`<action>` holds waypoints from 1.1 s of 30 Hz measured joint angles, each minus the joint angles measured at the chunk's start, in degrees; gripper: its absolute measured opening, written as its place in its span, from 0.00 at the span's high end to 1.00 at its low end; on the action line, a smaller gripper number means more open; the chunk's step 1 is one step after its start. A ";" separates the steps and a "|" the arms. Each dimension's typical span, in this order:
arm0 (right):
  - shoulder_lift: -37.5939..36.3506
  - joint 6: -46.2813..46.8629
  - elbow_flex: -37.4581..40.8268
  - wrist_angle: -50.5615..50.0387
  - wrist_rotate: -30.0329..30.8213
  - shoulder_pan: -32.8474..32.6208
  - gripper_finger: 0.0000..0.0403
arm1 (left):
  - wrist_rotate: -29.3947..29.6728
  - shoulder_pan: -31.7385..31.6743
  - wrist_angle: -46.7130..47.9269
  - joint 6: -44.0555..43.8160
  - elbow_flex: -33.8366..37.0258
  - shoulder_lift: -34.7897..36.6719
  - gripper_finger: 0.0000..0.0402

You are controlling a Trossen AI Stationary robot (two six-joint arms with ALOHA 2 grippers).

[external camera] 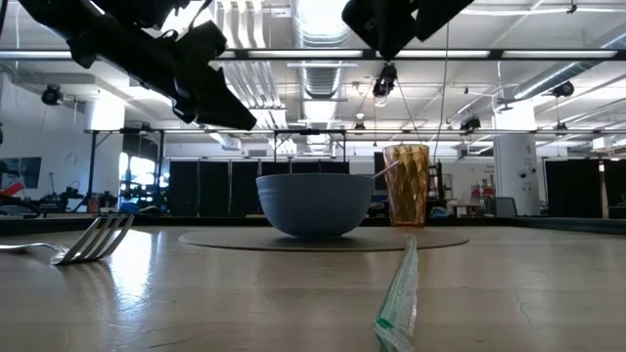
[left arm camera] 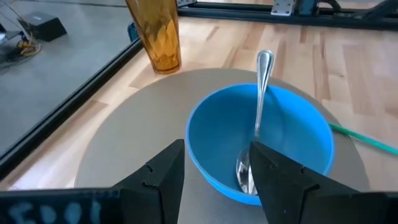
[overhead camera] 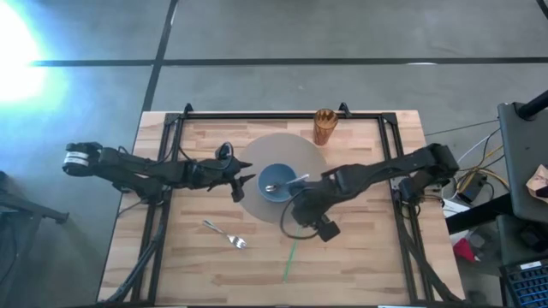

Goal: Pick & Place Utensil
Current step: Put the straw into the cup

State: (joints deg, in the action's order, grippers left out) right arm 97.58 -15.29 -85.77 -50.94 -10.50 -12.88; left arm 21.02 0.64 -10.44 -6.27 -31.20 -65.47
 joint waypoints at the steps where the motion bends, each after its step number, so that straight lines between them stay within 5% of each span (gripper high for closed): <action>1: 0.87 -0.20 -0.79 -0.23 -0.02 -0.20 0.58 | -0.01 0.00 0.10 -0.70 0.00 0.00 0.57; 10: 6.15 -4.60 -4.93 -1.24 0.22 -3.61 0.58 | -0.44 0.87 1.22 -3.29 0.04 0.07 0.57; 17: 9.29 -11.43 -5.02 -0.98 9.19 -6.08 0.58 | -0.64 1.86 2.96 -3.25 0.11 0.04 0.57; 33: 22.24 -11.95 -12.96 -6.69 9.16 -6.55 0.58 | -1.06 3.06 6.94 -0.10 0.04 0.07 0.57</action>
State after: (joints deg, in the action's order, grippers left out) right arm 119.82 -27.24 -98.73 -57.63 -1.34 -19.43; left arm 19.96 3.70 -3.50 -6.36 -31.16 -65.41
